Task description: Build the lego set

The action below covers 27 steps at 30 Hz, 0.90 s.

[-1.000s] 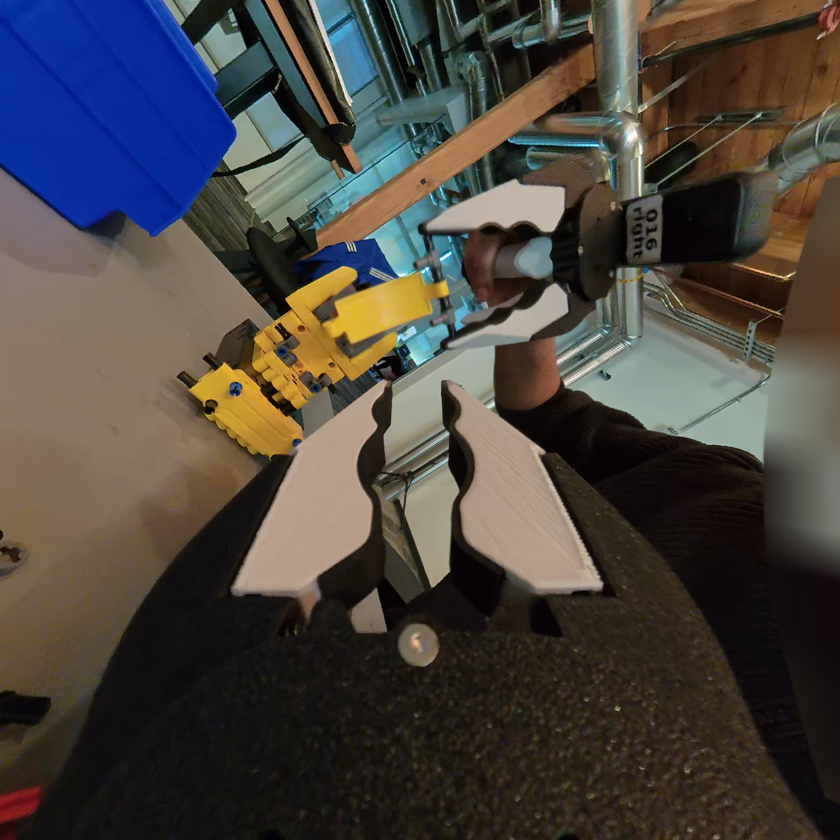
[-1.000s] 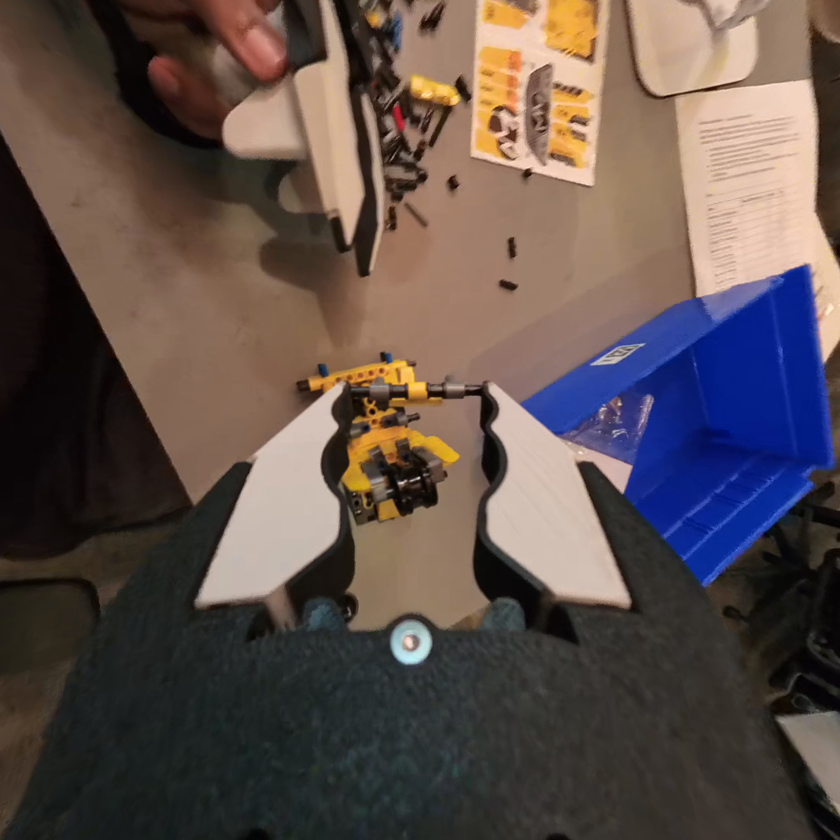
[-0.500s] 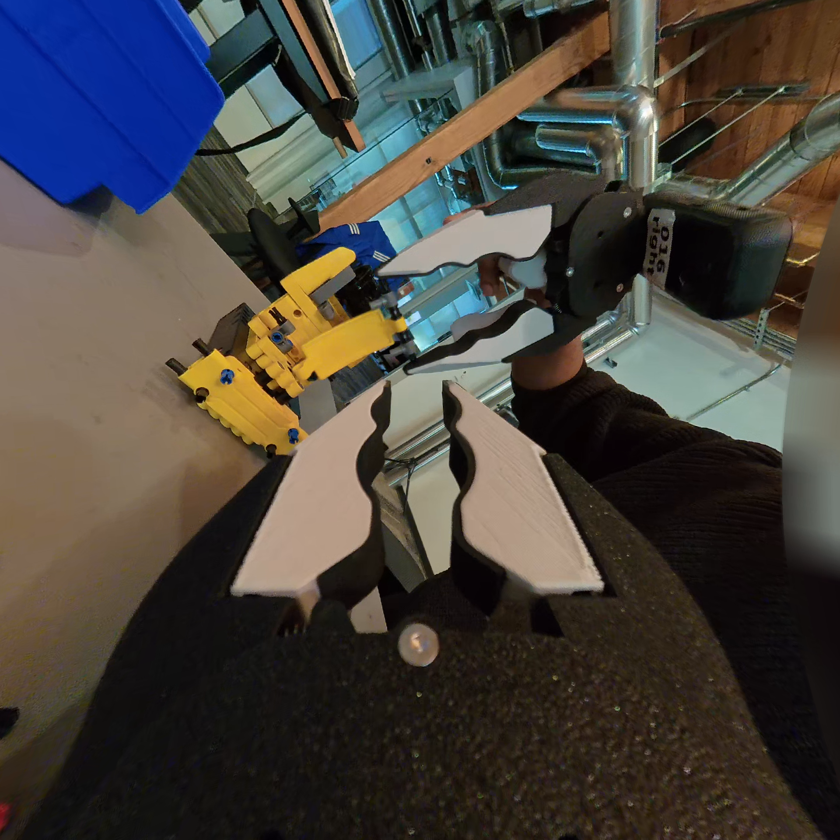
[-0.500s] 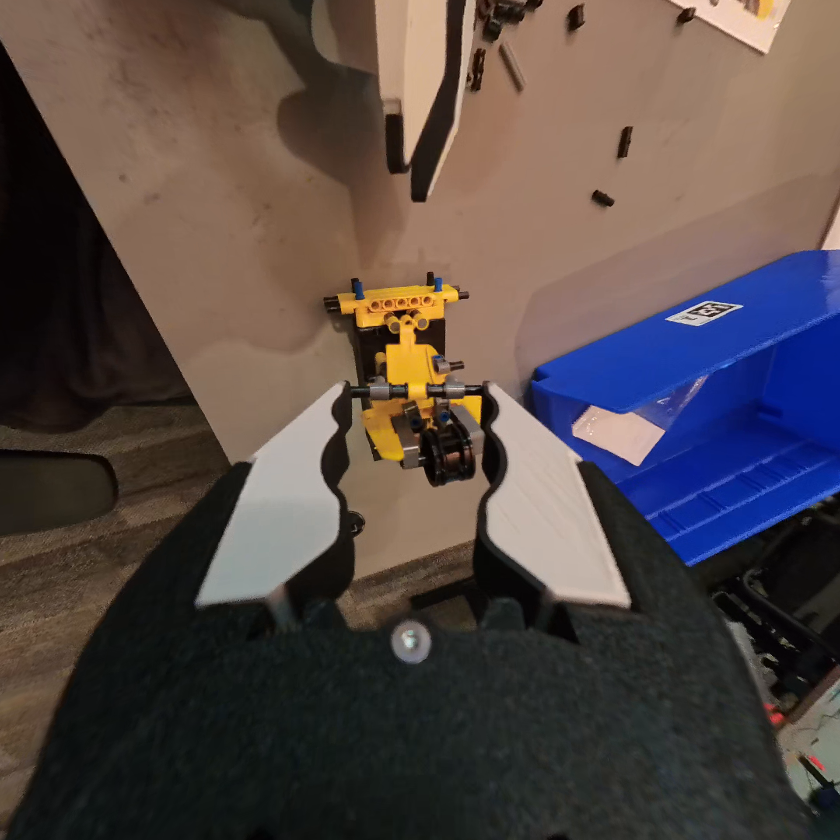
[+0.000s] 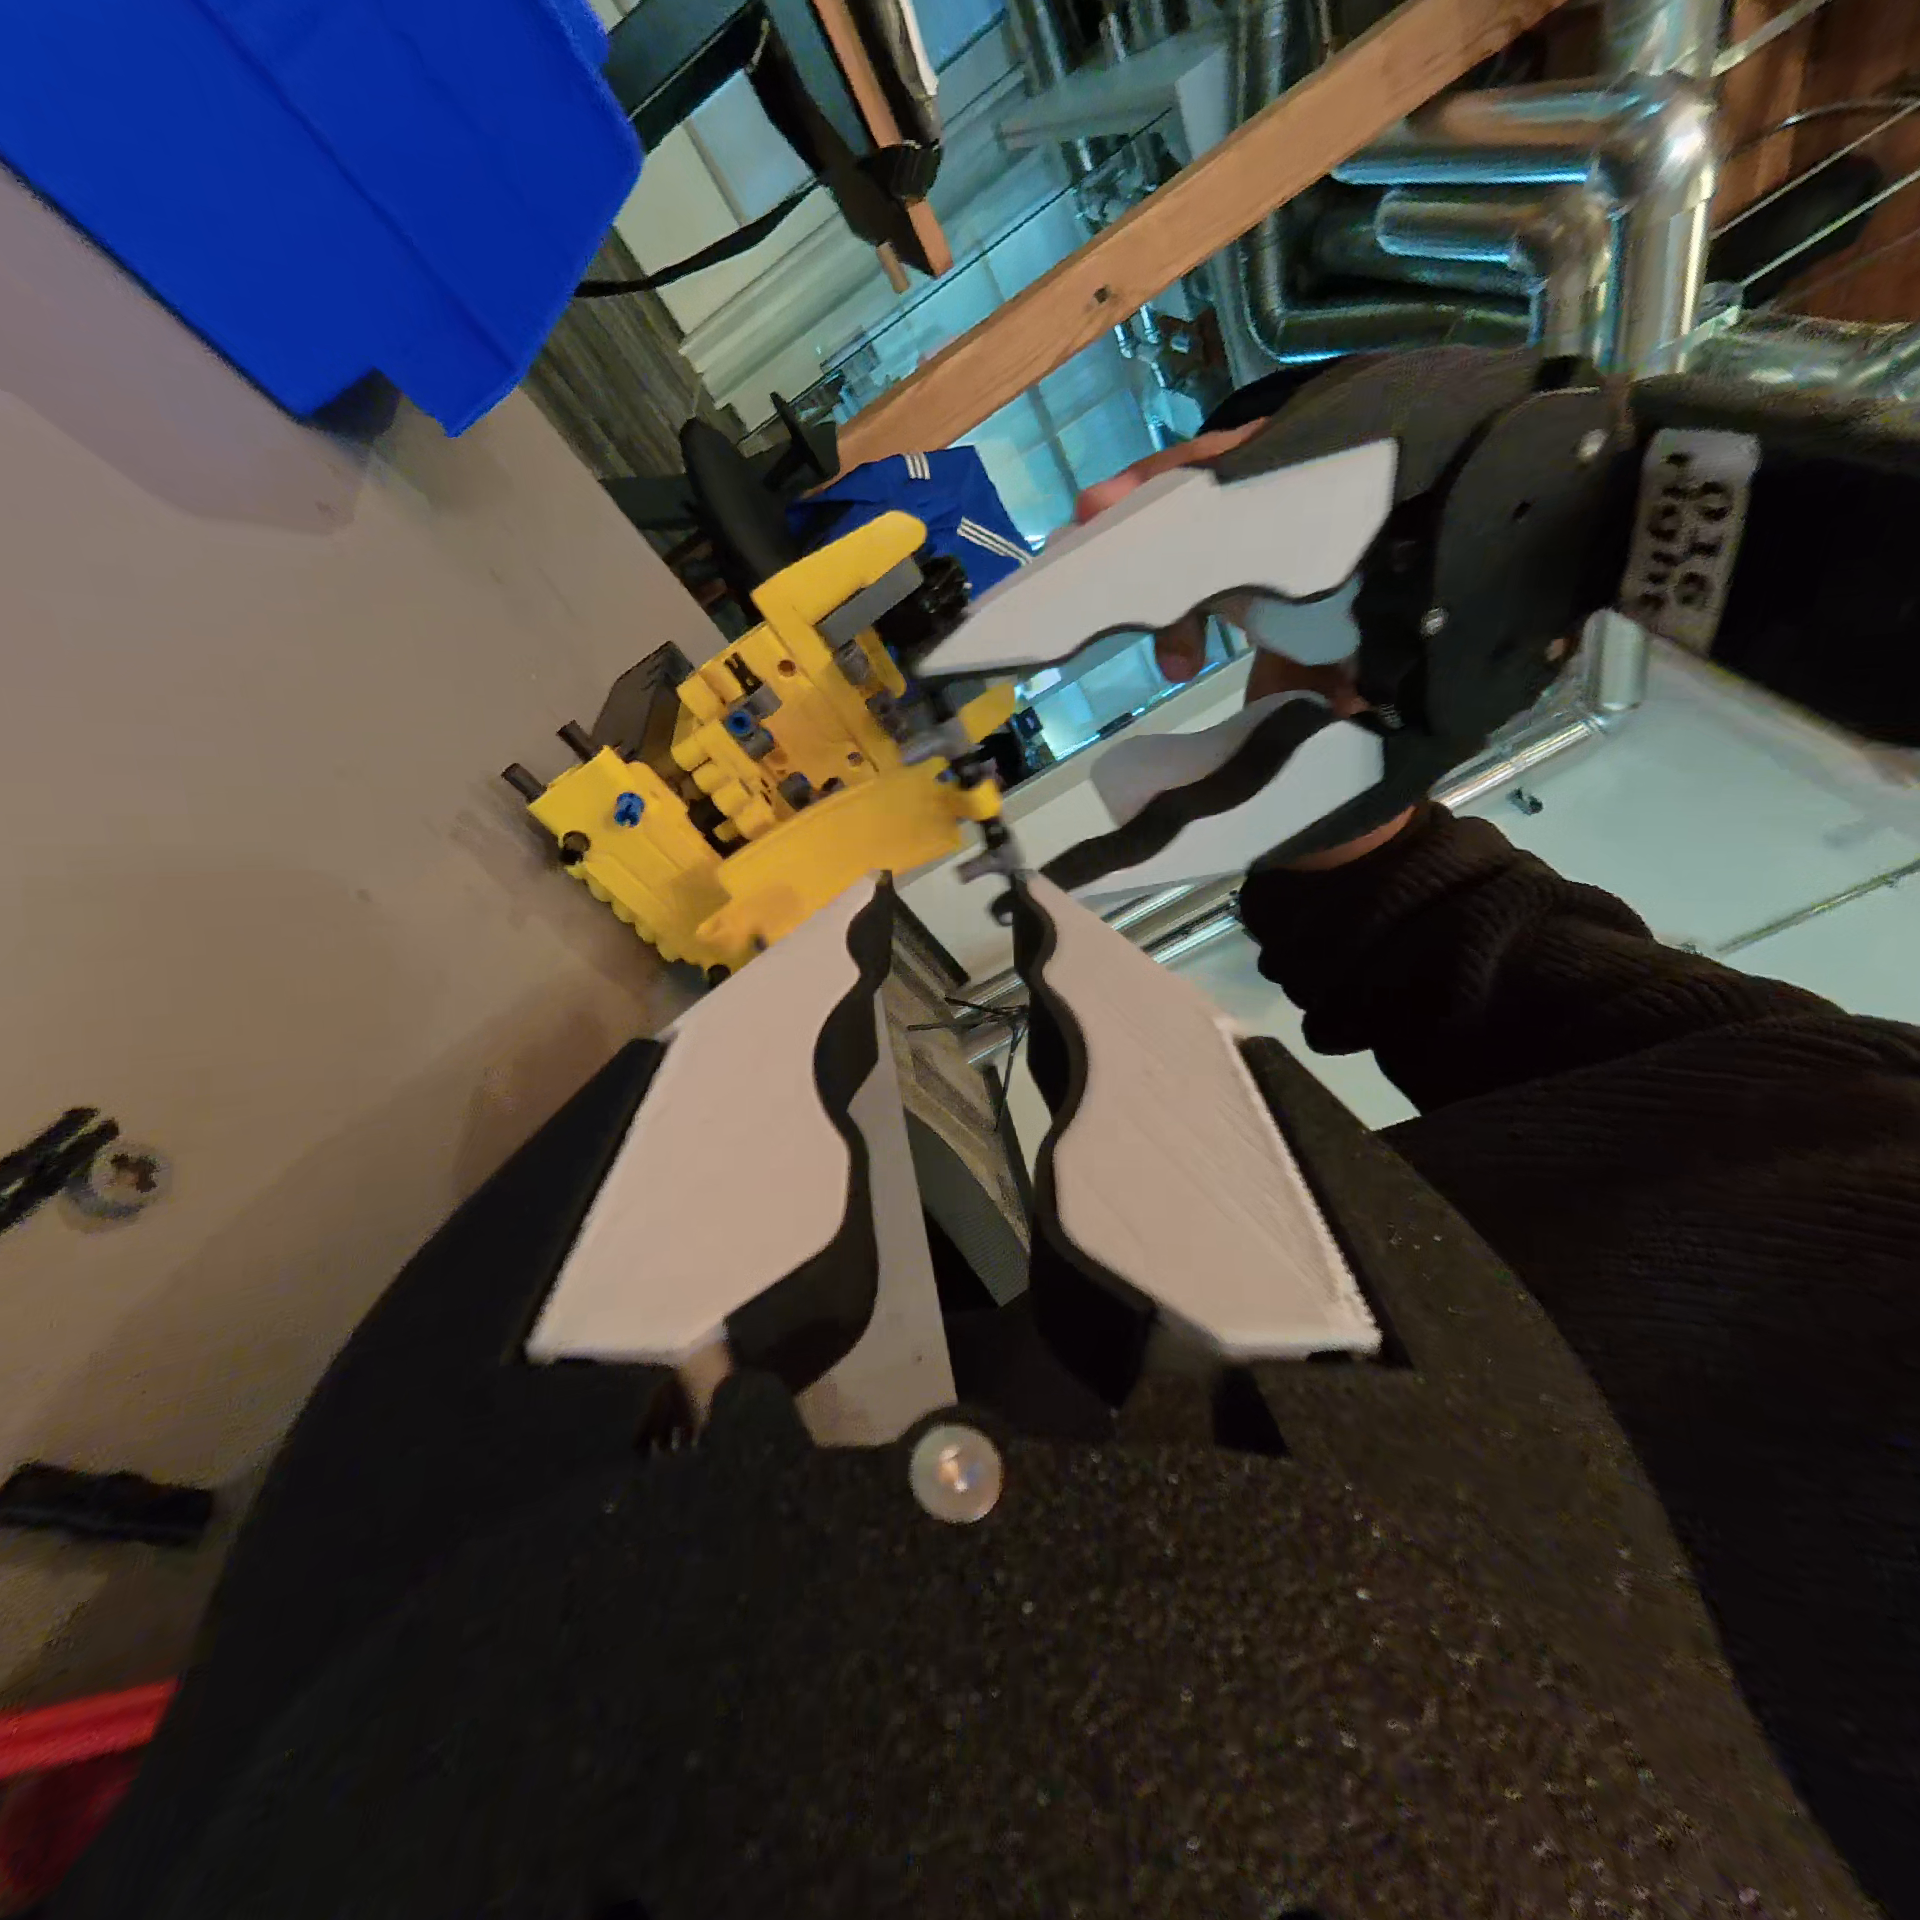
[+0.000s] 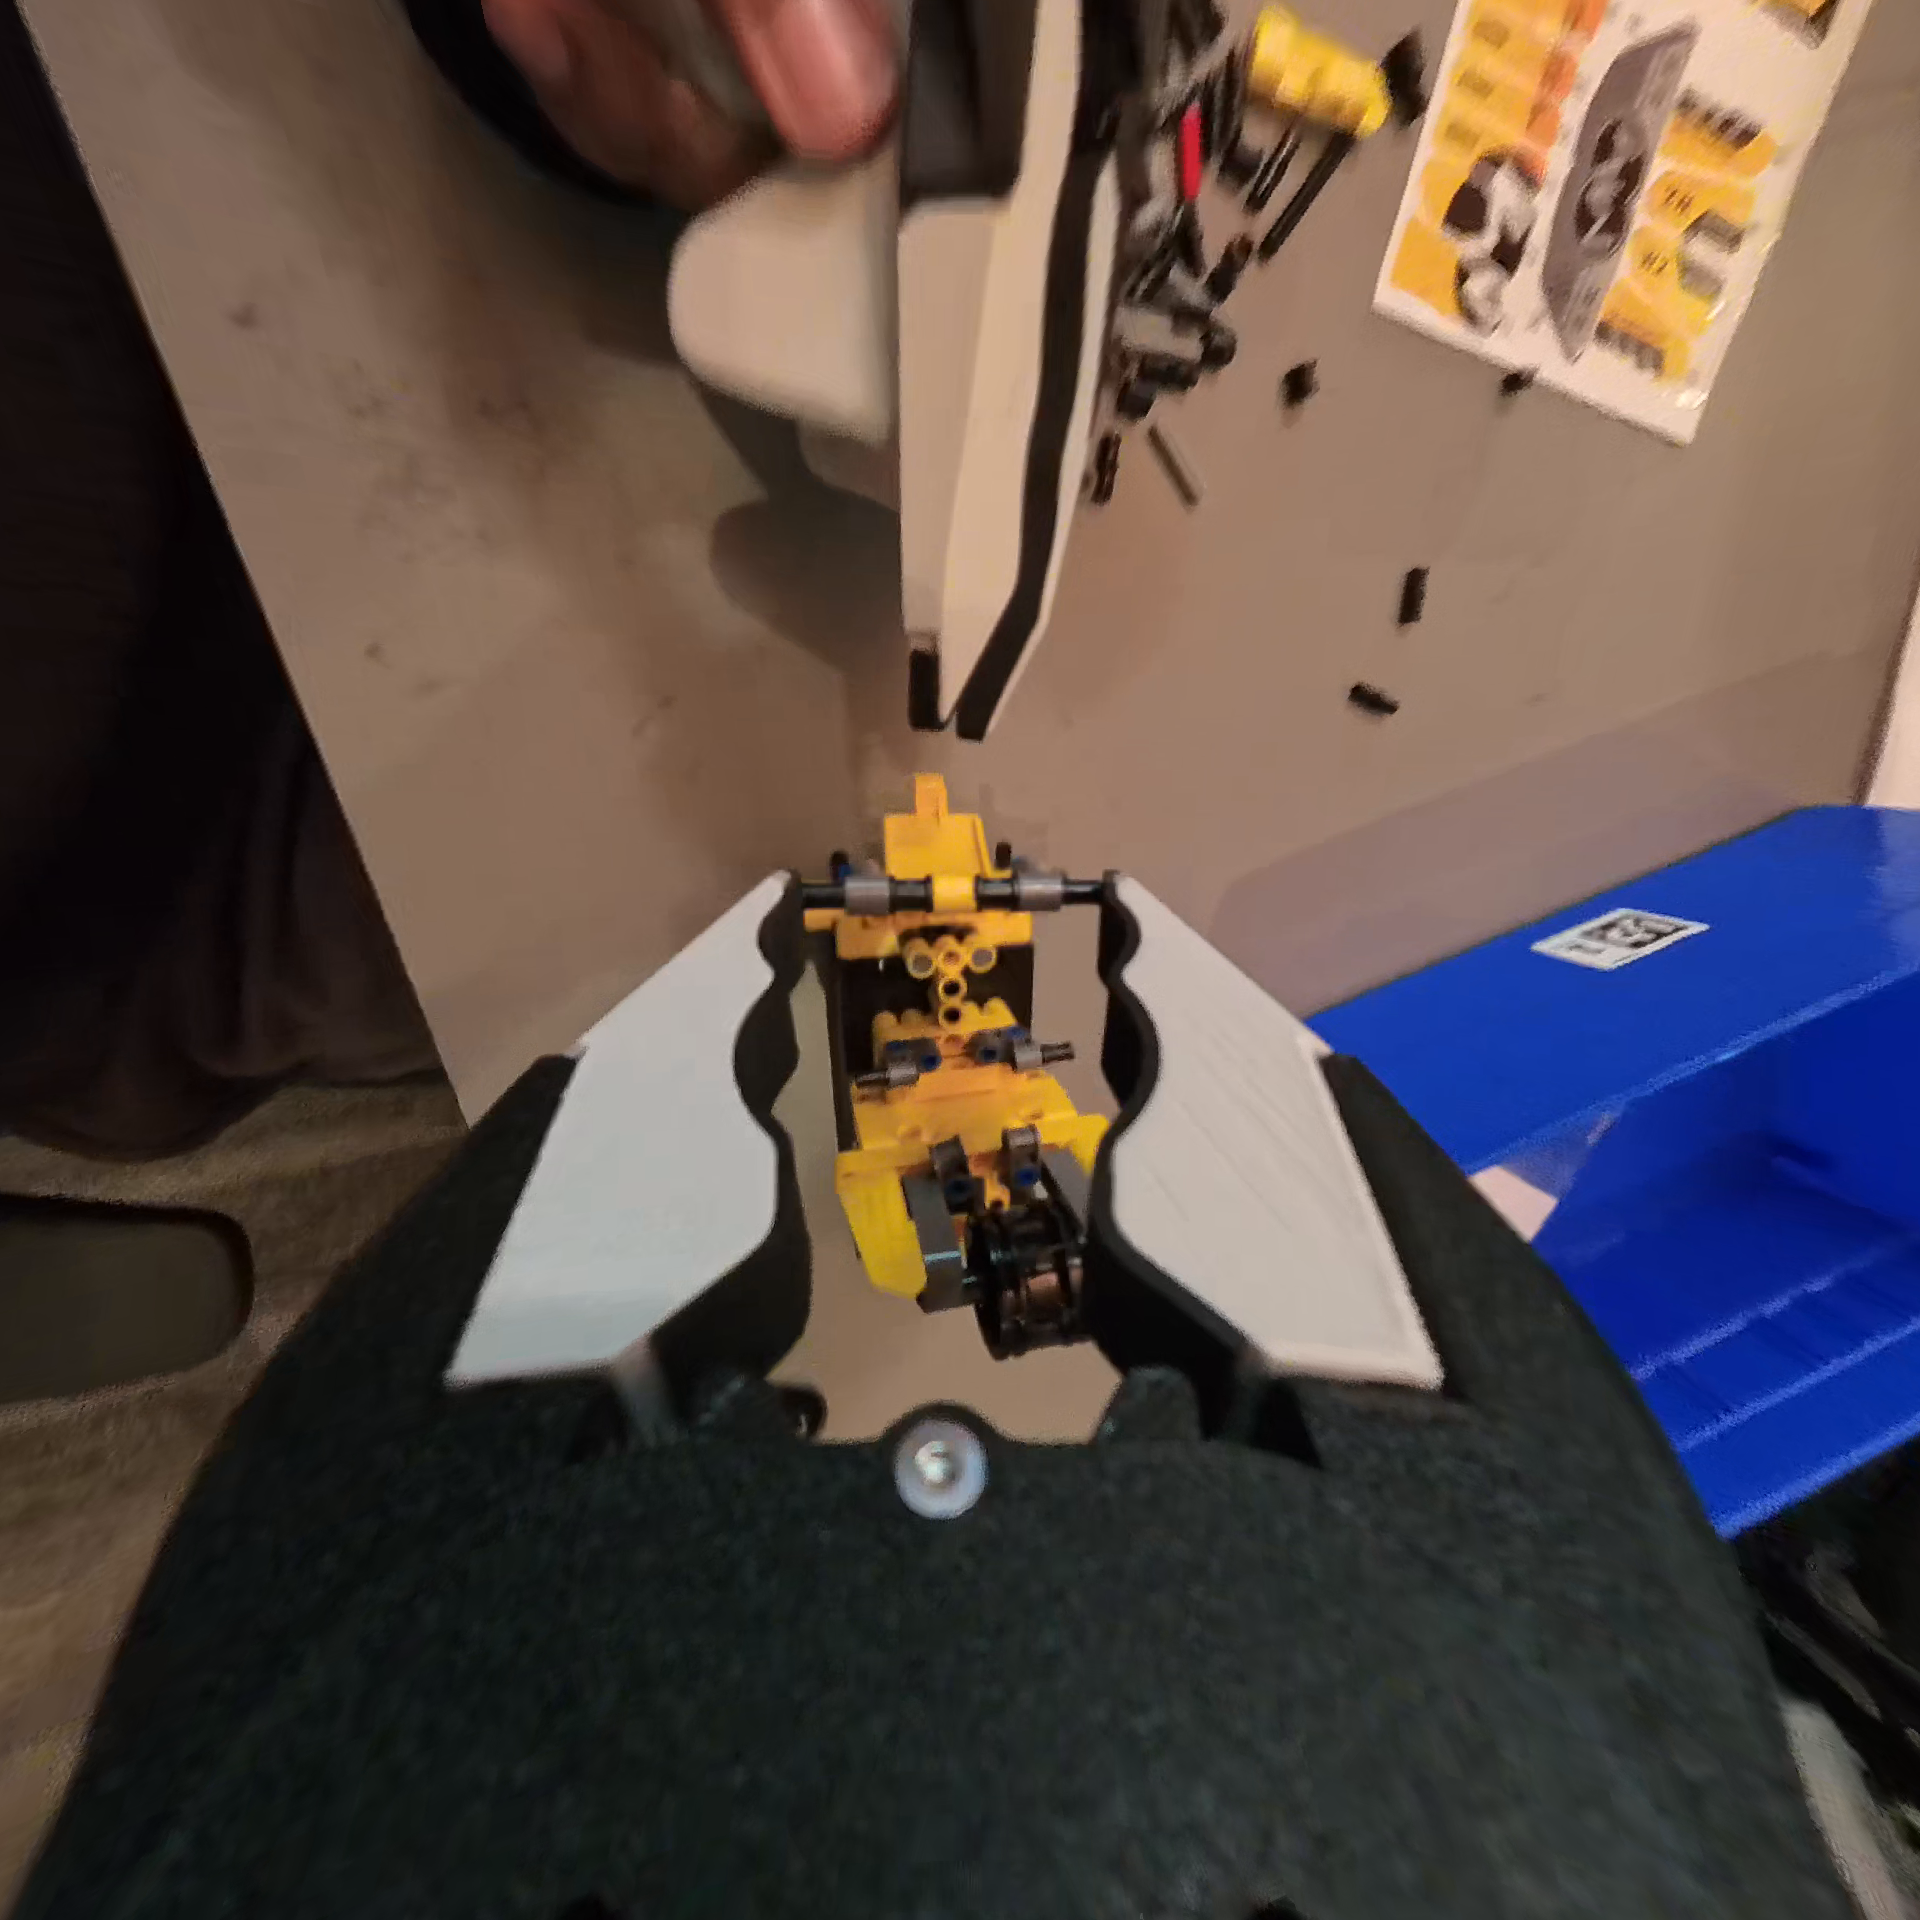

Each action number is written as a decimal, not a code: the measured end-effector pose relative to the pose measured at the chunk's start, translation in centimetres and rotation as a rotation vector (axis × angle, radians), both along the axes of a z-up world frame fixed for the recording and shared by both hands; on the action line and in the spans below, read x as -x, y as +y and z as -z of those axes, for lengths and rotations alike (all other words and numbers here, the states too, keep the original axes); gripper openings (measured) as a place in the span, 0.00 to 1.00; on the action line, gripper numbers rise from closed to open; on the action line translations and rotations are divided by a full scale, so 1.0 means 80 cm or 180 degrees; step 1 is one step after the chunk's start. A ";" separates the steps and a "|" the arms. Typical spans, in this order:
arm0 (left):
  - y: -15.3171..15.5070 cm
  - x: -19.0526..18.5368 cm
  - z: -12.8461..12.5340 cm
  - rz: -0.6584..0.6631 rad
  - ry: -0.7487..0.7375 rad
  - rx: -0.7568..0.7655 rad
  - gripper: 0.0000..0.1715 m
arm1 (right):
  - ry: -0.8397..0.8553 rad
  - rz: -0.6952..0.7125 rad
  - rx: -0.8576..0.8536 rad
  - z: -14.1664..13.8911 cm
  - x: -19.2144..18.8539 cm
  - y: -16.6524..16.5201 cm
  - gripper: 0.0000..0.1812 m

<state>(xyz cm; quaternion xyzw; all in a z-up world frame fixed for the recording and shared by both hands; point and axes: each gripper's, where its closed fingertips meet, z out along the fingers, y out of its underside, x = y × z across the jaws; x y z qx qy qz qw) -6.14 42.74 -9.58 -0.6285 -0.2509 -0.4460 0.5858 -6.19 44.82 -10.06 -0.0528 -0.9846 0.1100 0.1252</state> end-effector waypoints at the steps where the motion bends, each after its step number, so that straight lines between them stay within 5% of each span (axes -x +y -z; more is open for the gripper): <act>1: 0.001 0.001 0.003 -0.0012 -0.0020 0.0038 0.13 | 0.0019 -0.0010 0.0162 -0.009 0.000 -0.007 0.31; 5: 0.003 -0.001 0.003 -0.0037 -0.0037 0.0050 0.13 | 0.0073 -0.0120 0.1077 -0.059 -0.007 -0.048 0.31; 9: 0.002 -0.015 -0.028 0.0062 -0.0029 -0.0346 0.13 | 0.0068 -0.0230 0.1729 -0.087 -0.021 -0.080 0.30; 20: -0.012 -0.034 -0.076 0.0357 -0.0595 -0.1169 0.11 | 0.0724 -0.0256 0.2121 -0.084 -0.009 -0.110 0.31; 27: -0.030 -0.045 -0.104 0.0669 -0.0841 -0.1686 0.06 | 0.0344 -0.0111 0.2537 -0.098 -0.017 -0.123 0.31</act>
